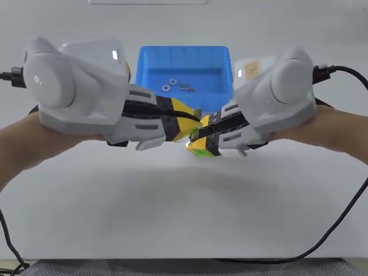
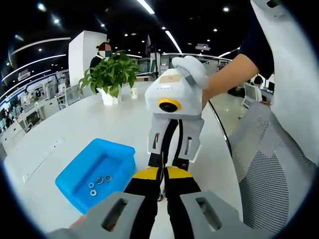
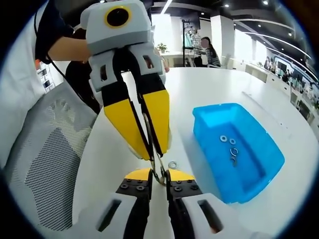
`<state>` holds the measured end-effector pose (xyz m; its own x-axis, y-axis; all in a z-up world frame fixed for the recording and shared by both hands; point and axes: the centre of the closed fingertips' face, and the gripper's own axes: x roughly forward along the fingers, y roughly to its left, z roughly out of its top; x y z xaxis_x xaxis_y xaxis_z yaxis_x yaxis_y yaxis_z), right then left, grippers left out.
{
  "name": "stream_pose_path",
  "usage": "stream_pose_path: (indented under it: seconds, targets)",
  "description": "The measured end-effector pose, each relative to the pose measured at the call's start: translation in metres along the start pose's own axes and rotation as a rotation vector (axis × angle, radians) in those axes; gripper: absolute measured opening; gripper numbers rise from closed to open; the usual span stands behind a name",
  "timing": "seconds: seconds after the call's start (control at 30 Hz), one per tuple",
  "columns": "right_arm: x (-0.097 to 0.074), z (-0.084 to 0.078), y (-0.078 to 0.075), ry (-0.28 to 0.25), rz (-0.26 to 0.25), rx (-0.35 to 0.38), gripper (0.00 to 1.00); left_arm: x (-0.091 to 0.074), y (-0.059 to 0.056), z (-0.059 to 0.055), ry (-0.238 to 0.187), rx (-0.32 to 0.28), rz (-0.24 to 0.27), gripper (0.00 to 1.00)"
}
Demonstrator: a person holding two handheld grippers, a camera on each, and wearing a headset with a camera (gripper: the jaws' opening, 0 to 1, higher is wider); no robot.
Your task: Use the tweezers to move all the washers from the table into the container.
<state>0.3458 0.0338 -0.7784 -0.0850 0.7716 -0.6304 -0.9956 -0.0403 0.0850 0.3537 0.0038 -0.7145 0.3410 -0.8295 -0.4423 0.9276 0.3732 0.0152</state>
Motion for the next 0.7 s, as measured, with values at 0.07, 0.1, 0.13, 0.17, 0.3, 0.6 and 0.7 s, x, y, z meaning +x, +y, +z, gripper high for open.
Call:
stream_pose_path:
  seconds: [0.07,0.1,0.13,0.17,0.3,0.6,0.7]
  targets:
    - [0.0003,-0.0007,0.0012,0.005,0.007,-0.014,0.11,0.0007,-0.0009,0.0003,0.002,0.002,-0.003,0.07]
    - [0.0004,-0.0006,0.0013,0.008,0.007,-0.016,0.11,0.0009,-0.0007,0.0003,0.003,0.005,-0.002,0.07]
    - [0.0006,-0.0007,0.0015,0.014,0.008,-0.023,0.11,0.0009,-0.0004,0.0003,0.004,0.007,0.0,0.07]
    - [0.0009,-0.0005,0.0017,0.019,0.009,-0.036,0.11,0.0008,-0.0003,0.0002,0.004,0.005,0.0,0.07]
    - [0.0018,-0.0001,0.0018,0.032,0.007,-0.056,0.1,-0.0007,0.0004,-0.0007,0.011,0.01,0.002,0.07]
    - [0.0015,0.0014,0.0022,0.034,-0.005,-0.048,0.1,-0.0052,0.0039,-0.0024,0.01,-0.025,0.023,0.08]
    - [0.0011,0.0035,0.0025,0.028,-0.008,-0.045,0.1,-0.0064,0.0043,-0.0011,0.003,-0.028,0.027,0.08]
